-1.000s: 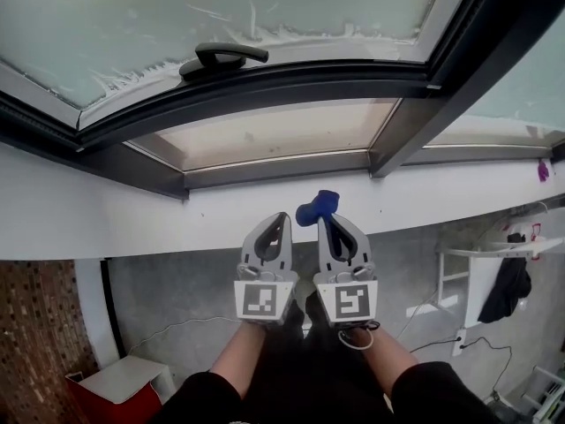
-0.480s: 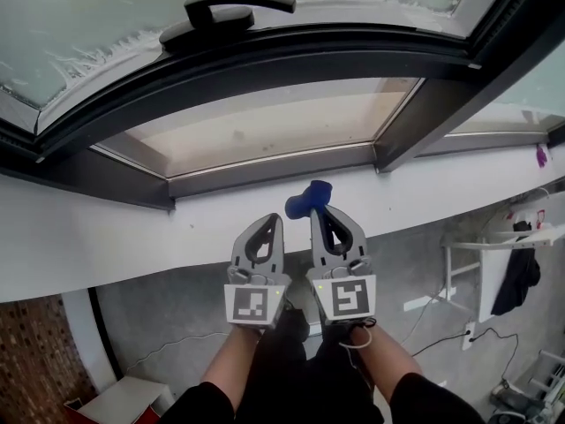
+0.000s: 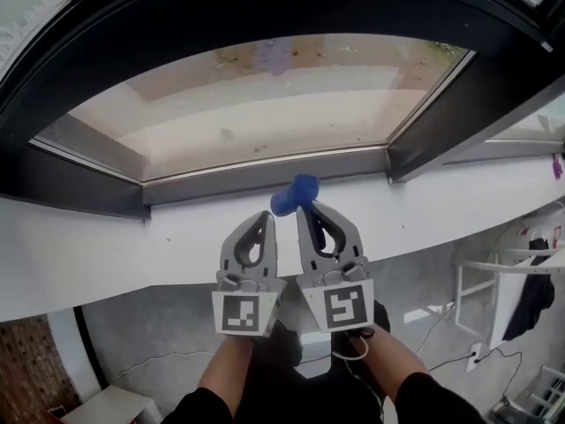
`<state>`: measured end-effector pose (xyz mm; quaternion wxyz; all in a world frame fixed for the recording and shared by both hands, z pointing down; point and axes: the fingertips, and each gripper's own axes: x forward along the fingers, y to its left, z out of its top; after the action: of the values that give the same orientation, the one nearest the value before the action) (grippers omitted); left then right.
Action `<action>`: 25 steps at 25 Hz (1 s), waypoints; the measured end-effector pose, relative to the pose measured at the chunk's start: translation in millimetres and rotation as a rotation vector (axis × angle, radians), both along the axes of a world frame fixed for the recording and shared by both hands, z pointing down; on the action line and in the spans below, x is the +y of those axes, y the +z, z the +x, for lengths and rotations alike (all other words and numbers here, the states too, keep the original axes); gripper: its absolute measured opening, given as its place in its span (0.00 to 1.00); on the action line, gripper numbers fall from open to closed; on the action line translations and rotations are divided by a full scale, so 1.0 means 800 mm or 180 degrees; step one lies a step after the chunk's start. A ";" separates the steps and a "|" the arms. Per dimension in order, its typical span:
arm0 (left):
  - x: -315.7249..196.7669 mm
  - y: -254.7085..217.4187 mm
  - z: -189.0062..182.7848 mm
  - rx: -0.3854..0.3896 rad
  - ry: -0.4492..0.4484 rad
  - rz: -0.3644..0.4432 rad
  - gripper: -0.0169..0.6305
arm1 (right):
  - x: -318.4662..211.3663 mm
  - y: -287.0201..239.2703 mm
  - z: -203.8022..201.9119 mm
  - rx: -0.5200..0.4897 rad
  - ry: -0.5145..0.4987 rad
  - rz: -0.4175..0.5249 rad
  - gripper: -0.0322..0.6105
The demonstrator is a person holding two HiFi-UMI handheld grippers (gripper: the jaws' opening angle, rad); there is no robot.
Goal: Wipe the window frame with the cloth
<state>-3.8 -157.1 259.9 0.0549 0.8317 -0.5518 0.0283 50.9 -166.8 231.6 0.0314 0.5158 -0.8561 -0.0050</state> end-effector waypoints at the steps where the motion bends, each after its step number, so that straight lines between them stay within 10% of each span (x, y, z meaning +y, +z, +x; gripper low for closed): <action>1: -0.003 0.011 0.002 -0.0031 0.0014 0.0013 0.03 | -0.004 0.010 0.003 -0.0015 0.0008 -0.0002 0.08; 25: -0.081 0.136 0.077 -0.0228 0.0577 0.0356 0.03 | -0.064 0.145 0.060 -0.0222 0.0319 0.0177 0.08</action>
<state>57.8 -222.0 368.6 -0.0141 0.8784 -0.4766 0.0320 99.1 -218.0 347.3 -0.0127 0.5586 -0.8293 -0.0093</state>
